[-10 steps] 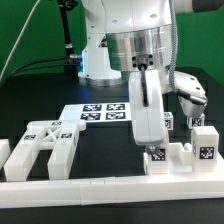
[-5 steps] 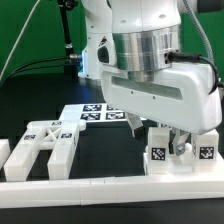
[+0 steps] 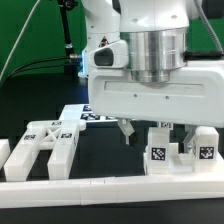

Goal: Assemble chair

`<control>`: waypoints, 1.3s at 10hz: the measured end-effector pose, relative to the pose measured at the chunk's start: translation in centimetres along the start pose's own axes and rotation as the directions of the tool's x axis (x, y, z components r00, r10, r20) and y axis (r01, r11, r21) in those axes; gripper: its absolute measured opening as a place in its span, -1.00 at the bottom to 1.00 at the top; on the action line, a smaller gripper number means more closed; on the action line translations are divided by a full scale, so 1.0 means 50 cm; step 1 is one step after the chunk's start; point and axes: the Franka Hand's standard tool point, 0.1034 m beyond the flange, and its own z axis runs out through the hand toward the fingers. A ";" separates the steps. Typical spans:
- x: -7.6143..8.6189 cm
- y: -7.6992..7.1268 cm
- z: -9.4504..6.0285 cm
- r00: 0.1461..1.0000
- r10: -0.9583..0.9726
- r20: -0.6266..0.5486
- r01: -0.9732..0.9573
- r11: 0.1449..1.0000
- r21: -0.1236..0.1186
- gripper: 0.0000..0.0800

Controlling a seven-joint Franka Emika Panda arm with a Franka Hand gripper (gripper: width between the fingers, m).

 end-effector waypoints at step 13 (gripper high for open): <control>-0.005 0.019 0.003 0.227 0.971 0.071 -0.974 0.228 -0.011 -0.28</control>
Offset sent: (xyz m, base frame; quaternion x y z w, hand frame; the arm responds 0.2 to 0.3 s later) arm 0.0000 0.0000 0.0000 0.0000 0.0000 0.1938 0.9810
